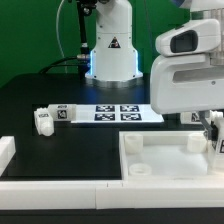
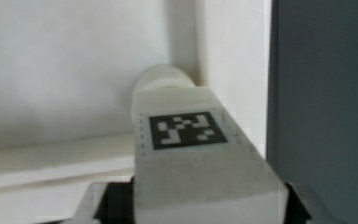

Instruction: Assemble square table

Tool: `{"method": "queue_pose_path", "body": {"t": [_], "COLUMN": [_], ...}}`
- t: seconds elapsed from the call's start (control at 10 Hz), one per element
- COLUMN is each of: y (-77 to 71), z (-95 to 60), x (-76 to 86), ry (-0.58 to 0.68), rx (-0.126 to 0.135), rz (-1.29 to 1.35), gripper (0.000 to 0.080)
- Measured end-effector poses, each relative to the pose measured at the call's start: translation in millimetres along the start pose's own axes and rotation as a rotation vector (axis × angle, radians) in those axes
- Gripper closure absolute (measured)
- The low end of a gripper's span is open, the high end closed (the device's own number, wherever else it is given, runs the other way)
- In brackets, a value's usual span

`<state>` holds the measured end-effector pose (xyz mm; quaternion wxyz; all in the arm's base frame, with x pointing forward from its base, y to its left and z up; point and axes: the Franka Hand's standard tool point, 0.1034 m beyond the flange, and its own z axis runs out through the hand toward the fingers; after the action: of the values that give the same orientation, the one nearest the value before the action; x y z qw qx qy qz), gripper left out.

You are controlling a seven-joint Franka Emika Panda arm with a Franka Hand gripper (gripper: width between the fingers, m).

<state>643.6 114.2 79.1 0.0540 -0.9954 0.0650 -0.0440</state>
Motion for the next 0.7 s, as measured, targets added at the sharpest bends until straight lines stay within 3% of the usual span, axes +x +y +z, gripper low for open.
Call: {"method": "queue_pose_path", "body": {"t": [0.1, 0.3, 0.6, 0.7], "y": [5.8, 10.6, 3.9, 4.0], "z": [1.0, 1.7, 3.5, 3.3], "x": [0.3, 2.8, -4.6, -4.7], "ry": [0.014, 0.062, 0.047, 0.042], "rx": [-0.001, 0.032, 0.047, 0.047], "rz": [0.070, 0.353, 0.853, 0.907], "gripper": [0.0508, 0.0510, 0.0509, 0.0509]}}
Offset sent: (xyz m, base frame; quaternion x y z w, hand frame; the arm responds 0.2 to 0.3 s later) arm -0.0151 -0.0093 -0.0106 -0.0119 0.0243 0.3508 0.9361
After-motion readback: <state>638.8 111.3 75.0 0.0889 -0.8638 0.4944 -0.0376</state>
